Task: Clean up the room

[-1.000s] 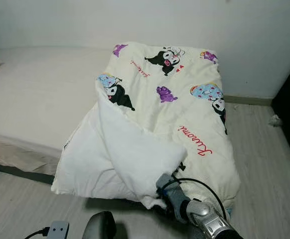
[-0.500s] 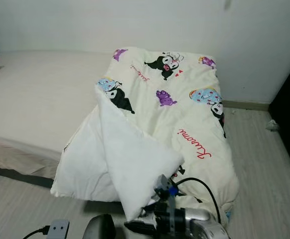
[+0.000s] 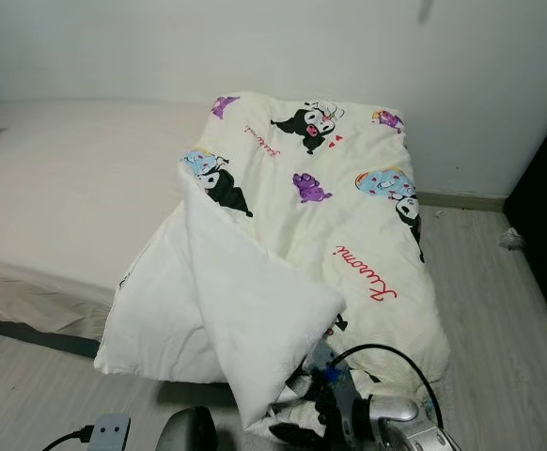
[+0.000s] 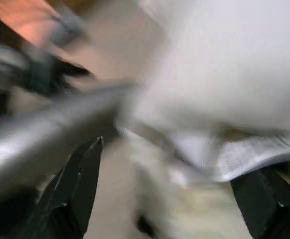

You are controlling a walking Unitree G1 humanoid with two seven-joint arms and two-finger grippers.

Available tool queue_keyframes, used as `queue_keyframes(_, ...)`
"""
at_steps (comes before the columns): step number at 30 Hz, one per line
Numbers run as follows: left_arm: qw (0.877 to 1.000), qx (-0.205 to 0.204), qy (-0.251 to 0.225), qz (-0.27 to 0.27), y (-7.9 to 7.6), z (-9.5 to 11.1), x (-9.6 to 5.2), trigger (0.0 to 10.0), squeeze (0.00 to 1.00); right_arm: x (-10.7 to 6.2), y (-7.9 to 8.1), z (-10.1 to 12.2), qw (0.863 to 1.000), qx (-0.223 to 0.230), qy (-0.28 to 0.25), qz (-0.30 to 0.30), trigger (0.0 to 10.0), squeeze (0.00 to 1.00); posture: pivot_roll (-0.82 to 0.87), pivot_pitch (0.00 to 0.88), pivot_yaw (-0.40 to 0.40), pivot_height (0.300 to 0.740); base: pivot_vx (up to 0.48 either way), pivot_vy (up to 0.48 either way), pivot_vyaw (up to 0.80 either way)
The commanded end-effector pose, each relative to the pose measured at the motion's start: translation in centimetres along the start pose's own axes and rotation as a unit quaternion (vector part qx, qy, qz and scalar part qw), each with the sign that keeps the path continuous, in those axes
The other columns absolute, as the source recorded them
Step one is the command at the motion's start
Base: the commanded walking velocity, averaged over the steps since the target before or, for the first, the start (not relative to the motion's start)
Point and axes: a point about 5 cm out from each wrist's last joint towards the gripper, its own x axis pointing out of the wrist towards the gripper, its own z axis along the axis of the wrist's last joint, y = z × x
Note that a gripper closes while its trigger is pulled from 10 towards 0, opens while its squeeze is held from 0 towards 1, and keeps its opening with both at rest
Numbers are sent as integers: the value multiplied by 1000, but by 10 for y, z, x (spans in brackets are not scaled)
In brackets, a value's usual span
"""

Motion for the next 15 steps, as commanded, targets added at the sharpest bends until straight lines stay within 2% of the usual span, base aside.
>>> queue_keyframes(1, 999, -1, 0, -35, -22, 0, 3, 10000, 0, -4, 21, 12, 994, 34, -40, 94, 10000, 0, -160, 76, 60, 525, 0, 0, 0)
queue_keyframes(2, 999, -2, -2, -33, -21, 2, 3, 10000, 0, -8, 32, 19, 987, 48, -64, 136, 10000, 0, -161, 74, 59, 525, 0, 0, 0)
queue_keyframes(4, 1000, -2, -3, -30, -19, 3, 4, 10000, 0, -13, 41, 30, 977, 57, -103, 176, 10000, 0, -161, 71, 58, 525, 0, 0, 0)
queue_keyframes(5, 1000, -2, -3, -30, -19, 3, 4, 10000, 0, -13, 41, 30, 977, 57, -103, 176, 10000, 0, -161, 71, 58, 525, 0, 0, 0)
queue_keyframes(7, 1000, -1, -2, -26, -17, 4, 3, 10000, 0, -17, 47, 43, 967, 59, -143, 203, 10000, 0, -165, 69, 59, 525, 0, 0, 0)
queue_keyframes(10, 1000, -3, -4, -23, -15, 5, 3, 10000, 0, -19, 48, 49, 963, 58, -160, 207, 10000, 0, -165, 68, 59, 525, 0, 0, 0)
queue_keyframes(12, 1000, -21, -18, -3, -6, 12, 3, 10000, 0, -23, 44, 56, 960, 62, -195, 192, 10000, 0, -164, 66, 61, 525, 0, 0, 0)
queue_keyframes(14, 999, -27, -24, 3, -3, 15, 3, 10000, 0, -25, 42, 58, 959, 64, -202, 186, 10000, 0, -164, 66, 61, 525, 0, 0, 0)
queue_keyframes(15, 998, -40, -39, 16, 2, 22, 4, 10000, 0, -25, 37, 58, 961, 71, -213, 160, 10000, 0, -162, 67, 62, 525, 0, 0, 0)
